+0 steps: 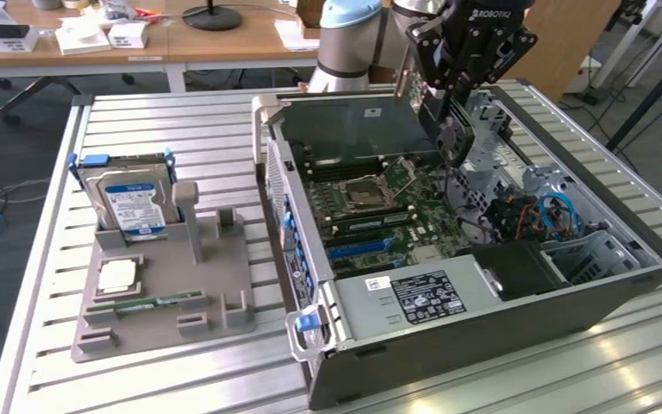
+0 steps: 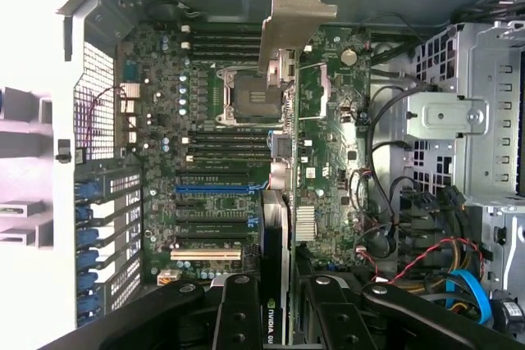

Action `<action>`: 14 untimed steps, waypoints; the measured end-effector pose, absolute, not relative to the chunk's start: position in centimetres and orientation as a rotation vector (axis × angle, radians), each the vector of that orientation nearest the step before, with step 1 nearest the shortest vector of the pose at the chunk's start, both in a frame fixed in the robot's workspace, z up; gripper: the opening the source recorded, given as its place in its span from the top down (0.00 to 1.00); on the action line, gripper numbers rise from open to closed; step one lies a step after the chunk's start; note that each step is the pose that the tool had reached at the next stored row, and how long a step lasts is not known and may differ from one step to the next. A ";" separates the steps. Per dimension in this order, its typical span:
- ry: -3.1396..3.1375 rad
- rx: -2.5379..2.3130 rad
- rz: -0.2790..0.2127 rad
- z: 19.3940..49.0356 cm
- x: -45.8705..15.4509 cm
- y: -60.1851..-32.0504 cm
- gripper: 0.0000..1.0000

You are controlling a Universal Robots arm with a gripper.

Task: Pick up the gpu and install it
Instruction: 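Insert the gpu into the slot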

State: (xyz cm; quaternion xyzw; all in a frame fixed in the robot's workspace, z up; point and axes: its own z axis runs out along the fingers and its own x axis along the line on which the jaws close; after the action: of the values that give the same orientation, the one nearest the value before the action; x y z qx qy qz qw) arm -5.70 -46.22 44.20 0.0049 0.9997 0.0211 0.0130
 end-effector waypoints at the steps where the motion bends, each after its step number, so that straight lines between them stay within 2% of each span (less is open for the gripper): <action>1: 3.115 0.000 0.066 44.2 -5.7 -46.2 0.74; 14: 3.100 -0.350 0.070 44.2 -5.7 -46.2 0.74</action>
State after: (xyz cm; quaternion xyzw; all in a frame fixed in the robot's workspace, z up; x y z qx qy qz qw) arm -5.70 -46.22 44.16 -0.1120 0.9934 0.0225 0.0105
